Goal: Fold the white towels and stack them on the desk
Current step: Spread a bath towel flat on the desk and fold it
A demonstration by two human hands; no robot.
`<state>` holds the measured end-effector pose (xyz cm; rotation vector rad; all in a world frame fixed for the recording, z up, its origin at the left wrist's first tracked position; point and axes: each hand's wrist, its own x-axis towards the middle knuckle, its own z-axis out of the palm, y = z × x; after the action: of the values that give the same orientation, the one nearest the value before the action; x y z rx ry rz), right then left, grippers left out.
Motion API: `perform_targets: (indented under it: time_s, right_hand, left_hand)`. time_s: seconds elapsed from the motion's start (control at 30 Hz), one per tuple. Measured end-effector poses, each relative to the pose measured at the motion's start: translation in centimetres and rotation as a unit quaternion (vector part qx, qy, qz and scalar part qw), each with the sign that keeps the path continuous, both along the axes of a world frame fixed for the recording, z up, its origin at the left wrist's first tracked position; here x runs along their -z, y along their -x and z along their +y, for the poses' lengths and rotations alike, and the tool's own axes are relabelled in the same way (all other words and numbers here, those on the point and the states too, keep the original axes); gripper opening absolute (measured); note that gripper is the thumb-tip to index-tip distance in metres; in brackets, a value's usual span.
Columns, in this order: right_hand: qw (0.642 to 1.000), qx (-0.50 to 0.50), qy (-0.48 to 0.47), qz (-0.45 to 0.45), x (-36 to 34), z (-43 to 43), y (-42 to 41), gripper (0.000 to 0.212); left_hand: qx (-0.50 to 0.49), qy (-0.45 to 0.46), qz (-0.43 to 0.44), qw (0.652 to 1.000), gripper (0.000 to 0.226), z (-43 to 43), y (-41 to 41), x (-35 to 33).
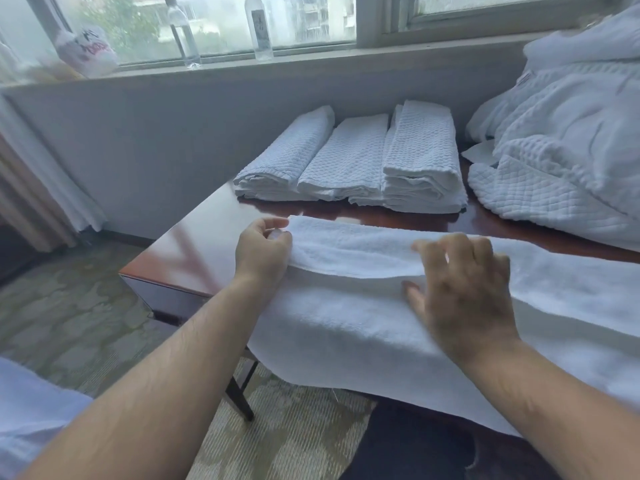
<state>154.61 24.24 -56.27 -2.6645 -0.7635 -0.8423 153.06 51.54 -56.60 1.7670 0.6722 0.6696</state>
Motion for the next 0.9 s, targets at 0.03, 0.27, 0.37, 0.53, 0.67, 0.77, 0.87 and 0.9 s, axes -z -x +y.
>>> perform_targets:
  time_s: [0.03, 0.27, 0.37, 0.53, 0.67, 0.77, 0.87, 0.9]
  right_hand:
    - [0.999, 0.031, 0.021, 0.009, -0.2, 0.0, -0.2, 0.034]
    - [0.994, -0.018, 0.068, 0.089, 0.0, -0.4, -1.0, 0.011]
    - [0.989, -0.005, 0.099, 0.110, -0.6, -1.3, -0.7, 0.017]
    - [0.991, 0.086, 0.056, 0.091, -0.7, -7.2, 0.2, 0.030]
    - [0.971, 0.162, 0.015, 0.175, -0.9, -14.1, -0.1, 0.053]
    - [0.952, 0.219, 0.002, 0.213, -1.0, -19.9, -0.3, 0.058]
    - [0.933, 0.267, -0.018, 0.243, -0.9, -24.4, -0.8, 0.059]
    - [0.928, 0.280, -0.025, 0.244, -0.8, -25.8, -1.0, 0.060]
  left_hand:
    - [-0.010, -0.021, 0.001, 1.000, 0.018, 0.0, 0.0, 0.1]
    - [-0.028, -0.200, 0.059, 0.978, 0.033, -1.3, 0.4, 0.0]
    - [0.002, -0.401, 0.101, 0.910, 0.044, -3.7, 1.1, -0.5]
    - [0.331, -0.449, 0.031, 0.829, 0.050, -13.0, 0.3, -2.0]
    - [0.493, -0.480, 0.067, 0.722, 0.074, -20.7, -1.0, -2.4]
    - [0.469, -0.515, 0.082, 0.713, 0.071, -25.1, -2.6, -1.8]
    - [0.433, -0.536, 0.051, 0.723, 0.047, -26.6, -3.2, -1.1]
    - [0.419, -0.540, 0.040, 0.729, 0.041, -26.9, -3.2, -0.9]
